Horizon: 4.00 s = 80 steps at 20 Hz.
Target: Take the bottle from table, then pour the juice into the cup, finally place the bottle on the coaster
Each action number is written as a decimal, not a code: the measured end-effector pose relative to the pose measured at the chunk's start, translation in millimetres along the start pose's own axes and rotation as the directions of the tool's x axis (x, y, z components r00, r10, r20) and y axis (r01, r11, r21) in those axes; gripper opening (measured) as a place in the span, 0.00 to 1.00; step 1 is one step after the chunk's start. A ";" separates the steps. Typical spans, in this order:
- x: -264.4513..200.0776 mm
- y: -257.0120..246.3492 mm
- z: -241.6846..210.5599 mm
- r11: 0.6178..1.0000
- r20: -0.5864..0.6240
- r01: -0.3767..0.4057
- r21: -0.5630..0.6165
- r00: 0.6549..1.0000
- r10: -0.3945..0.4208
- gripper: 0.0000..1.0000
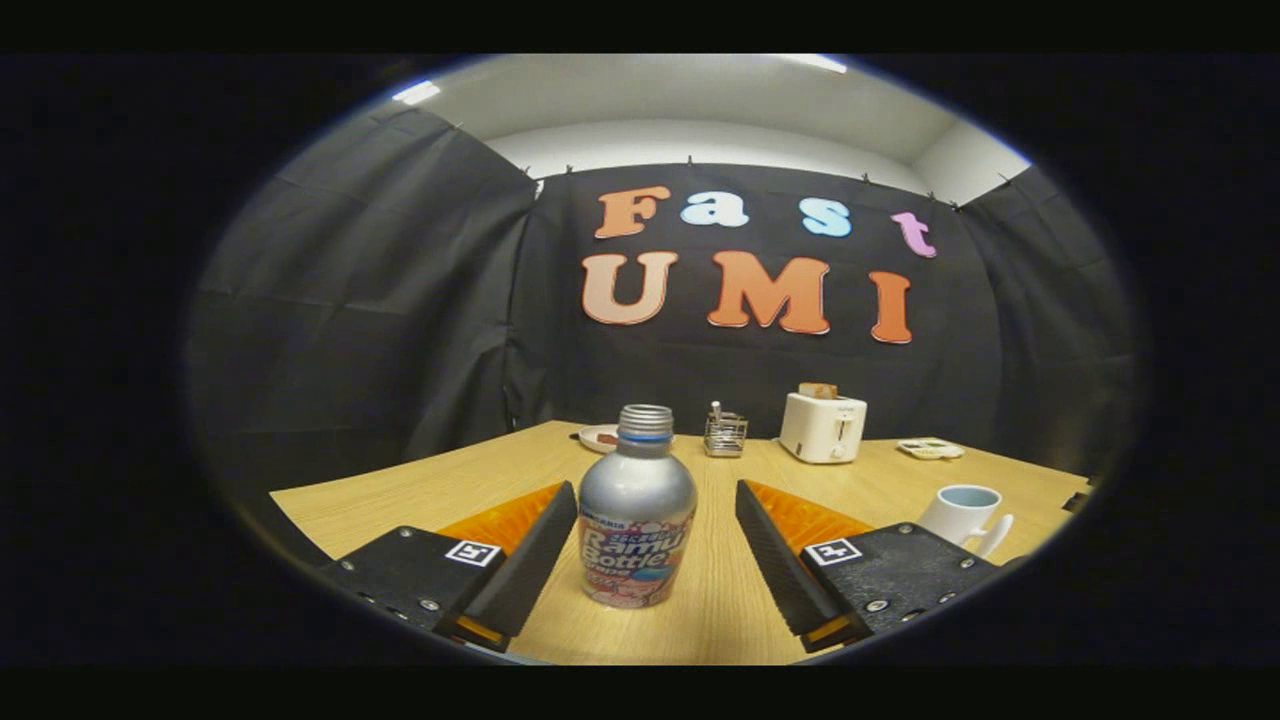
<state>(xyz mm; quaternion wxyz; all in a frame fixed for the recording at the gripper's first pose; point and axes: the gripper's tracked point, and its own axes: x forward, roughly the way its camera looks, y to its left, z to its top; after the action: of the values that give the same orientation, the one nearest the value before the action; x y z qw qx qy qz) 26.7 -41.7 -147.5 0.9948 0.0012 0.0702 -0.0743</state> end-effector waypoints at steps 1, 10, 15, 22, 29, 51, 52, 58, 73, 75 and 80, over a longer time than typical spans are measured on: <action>1.6 0.5 -3.2 1.000 -0.006 -0.001 0.006 1.000 0.001 0.95; 15.1 8.0 -48.6 1.000 -0.125 -0.012 0.009 0.992 0.013 0.95; 18.8 11.2 -56.9 1.000 -0.154 -0.019 0.002 0.988 0.019 0.91; 18.5 15.3 -51.5 0.998 -0.152 -0.033 0.051 0.988 0.040 0.79; 20.5 14.7 -29.1 0.967 -0.117 -0.064 0.248 0.989 0.095 0.79; 30.9 -36.9 -8.2 0.732 -0.084 -0.019 0.681 0.991 0.104 0.78; 31.6 -39.4 -8.1 0.720 -0.082 -0.016 0.693 0.991 0.102 0.78; 32.7 -57.1 -10.1 0.657 -0.081 0.002 0.754 0.993 0.089 0.77; 37.4 -87.5 11.3 0.398 -0.042 0.024 0.917 0.998 0.038 0.78; 36.3 -88.2 13.2 0.358 -0.037 0.022 0.933 0.999 0.035 0.77; 37.3 -95.6 12.8 0.235 -0.031 0.025 0.972 0.999 0.023 0.77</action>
<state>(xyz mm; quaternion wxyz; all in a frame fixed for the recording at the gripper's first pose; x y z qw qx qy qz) 50.9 -142.0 -139.2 0.7794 0.6175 0.0284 -0.1025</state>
